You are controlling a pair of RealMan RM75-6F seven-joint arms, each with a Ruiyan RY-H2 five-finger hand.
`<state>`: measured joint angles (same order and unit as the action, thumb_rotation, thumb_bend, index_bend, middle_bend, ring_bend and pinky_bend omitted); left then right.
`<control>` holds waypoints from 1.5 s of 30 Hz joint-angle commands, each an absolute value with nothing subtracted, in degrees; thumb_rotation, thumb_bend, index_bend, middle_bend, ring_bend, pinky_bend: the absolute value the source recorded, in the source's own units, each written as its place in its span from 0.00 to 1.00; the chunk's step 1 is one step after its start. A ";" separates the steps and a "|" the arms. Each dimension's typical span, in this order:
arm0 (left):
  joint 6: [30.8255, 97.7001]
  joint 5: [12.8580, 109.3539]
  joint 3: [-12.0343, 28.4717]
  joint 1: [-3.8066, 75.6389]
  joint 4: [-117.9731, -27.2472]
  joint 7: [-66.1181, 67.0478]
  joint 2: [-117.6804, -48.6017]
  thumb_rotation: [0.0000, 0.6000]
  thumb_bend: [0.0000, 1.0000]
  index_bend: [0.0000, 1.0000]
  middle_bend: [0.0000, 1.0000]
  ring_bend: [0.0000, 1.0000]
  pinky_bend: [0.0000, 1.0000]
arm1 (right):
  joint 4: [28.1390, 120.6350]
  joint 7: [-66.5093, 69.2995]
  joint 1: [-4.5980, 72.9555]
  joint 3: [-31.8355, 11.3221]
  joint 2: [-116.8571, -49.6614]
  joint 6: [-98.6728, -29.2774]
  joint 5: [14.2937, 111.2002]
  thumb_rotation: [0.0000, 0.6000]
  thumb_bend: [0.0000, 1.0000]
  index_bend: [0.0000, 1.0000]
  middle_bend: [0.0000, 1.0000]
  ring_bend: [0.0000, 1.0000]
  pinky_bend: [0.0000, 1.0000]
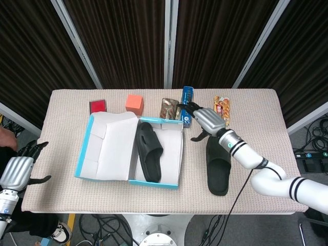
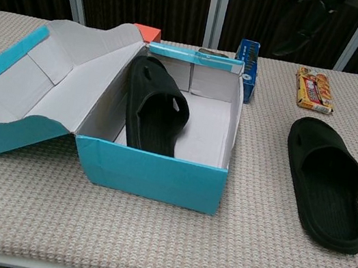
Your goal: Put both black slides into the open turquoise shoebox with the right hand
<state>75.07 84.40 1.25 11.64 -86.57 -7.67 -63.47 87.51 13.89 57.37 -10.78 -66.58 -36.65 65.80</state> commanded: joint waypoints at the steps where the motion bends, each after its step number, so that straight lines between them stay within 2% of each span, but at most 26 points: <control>1: 75.01 84.46 1.23 11.70 -86.60 -7.62 -63.55 1.00 0.00 0.10 0.15 0.04 0.18 | 94.23 -0.61 60.24 -4.80 -58.14 -31.01 49.76 1.00 0.00 0.00 0.12 0.00 0.24; 9: 74.69 84.29 1.09 11.75 -86.70 -7.26 -63.52 1.00 0.00 0.10 0.15 0.04 0.18 | 93.29 -15.65 69.96 6.25 -59.94 -29.98 29.29 1.00 0.00 0.00 0.11 0.00 0.23; 15: 74.17 83.94 1.02 11.84 -86.63 -7.15 -63.57 1.00 0.00 0.10 0.16 0.04 0.18 | 91.02 -21.96 75.10 12.58 -65.16 -31.06 20.29 1.00 0.00 0.00 0.11 0.00 0.21; 33: 73.56 84.04 0.76 12.03 -86.61 -8.33 -63.41 1.00 0.00 0.10 0.16 0.04 0.18 | 90.86 -28.92 82.36 18.93 -72.34 -32.91 9.70 1.00 0.00 0.00 0.10 0.00 0.20; 45: 73.03 83.83 0.74 12.13 -86.70 -10.11 -63.02 1.00 0.00 0.10 0.15 0.04 0.18 | 89.49 -30.61 86.70 22.81 -75.43 -30.01 2.53 1.00 0.00 0.00 0.11 0.00 0.20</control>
